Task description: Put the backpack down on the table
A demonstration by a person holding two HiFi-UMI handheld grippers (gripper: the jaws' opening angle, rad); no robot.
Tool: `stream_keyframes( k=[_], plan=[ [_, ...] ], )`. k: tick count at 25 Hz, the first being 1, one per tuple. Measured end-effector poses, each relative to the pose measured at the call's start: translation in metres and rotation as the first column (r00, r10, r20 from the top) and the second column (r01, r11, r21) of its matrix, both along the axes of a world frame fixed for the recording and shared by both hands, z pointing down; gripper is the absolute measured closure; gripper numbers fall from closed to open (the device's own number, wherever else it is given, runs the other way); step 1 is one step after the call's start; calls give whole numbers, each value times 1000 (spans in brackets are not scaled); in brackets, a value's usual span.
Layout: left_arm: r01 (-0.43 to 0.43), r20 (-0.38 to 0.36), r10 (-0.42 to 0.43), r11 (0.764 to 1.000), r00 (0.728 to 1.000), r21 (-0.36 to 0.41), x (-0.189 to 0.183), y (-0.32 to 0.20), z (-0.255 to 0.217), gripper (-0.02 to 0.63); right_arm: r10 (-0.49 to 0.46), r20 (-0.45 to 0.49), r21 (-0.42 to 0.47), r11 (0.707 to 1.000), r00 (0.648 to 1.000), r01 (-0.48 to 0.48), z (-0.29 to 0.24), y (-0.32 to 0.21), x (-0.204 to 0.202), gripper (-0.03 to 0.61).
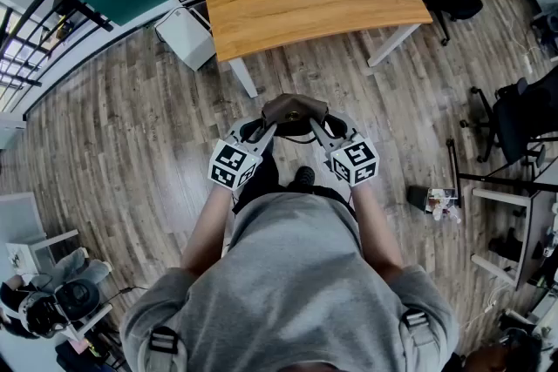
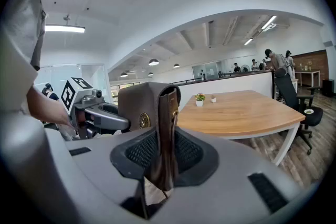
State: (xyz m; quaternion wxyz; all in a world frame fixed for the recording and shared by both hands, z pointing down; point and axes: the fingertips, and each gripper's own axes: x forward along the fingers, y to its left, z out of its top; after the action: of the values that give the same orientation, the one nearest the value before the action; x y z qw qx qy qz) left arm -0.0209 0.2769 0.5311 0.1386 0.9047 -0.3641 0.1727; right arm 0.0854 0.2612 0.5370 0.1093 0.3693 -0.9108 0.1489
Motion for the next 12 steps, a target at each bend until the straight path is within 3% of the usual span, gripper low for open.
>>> stream_keyframes(
  k=[12],
  plan=[
    [27, 2, -27, 1000, 1000, 7, 7, 21, -2, 529, -26, 1, 7, 1000, 1000, 26, 0, 19, 7, 485]
  ],
)
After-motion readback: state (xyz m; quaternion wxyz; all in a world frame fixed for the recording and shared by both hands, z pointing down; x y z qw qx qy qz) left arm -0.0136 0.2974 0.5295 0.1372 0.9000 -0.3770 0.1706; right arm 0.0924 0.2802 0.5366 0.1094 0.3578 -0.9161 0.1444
